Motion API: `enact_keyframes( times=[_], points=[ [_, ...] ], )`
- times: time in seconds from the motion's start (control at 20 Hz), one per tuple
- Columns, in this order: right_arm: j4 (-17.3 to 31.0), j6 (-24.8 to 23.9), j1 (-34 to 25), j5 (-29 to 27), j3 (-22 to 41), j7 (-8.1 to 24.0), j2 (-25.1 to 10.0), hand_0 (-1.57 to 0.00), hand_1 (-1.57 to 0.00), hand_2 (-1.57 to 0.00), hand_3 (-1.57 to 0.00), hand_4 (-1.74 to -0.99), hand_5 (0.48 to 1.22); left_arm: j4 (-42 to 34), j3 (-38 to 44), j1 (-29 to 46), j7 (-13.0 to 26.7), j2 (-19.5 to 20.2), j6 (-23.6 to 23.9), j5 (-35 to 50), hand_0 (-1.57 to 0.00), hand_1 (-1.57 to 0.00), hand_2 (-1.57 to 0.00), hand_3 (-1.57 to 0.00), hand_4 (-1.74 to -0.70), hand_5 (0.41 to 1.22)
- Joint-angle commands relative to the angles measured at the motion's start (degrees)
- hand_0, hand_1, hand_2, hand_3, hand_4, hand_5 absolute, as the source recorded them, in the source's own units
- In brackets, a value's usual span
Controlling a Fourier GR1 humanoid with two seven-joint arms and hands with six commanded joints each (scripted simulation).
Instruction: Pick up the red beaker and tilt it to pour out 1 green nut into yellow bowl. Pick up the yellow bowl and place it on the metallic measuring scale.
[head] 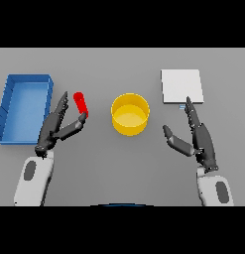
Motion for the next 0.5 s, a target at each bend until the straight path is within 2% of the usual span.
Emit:
enact_keyframes(
  times=[0.0,0.1,0.45],
  points=[
    [0.00,0.01,0.10,0.20,0.12,-0.36,-0.05,0.00,0.00,0.00,0.00,-1.229,0.626,2.03,0.32,-1.73,-0.92,0.07,-0.48,0.23,0.00,0.00,0.00,0.00,-1.18,0.636],
    [0.65,-0.28,0.07,0.95,0.19,-0.31,-0.22,0.00,0.00,0.00,0.00,-1.222,0.626,5.16,0.23,-4.45,-2.63,-0.85,0.06,-0.42,0.00,0.00,0.00,0.00,-1.19,0.641],
    [-0.37,0.15,0.46,-0.18,0.00,0.27,0.09,0.00,0.00,0.00,0.00,-1.233,0.634,14.99,1.50,-12.27,-3.34,-0.94,2.44,-2.81,0.00,0.00,0.00,0.00,-1.20,0.664]
  ],
)
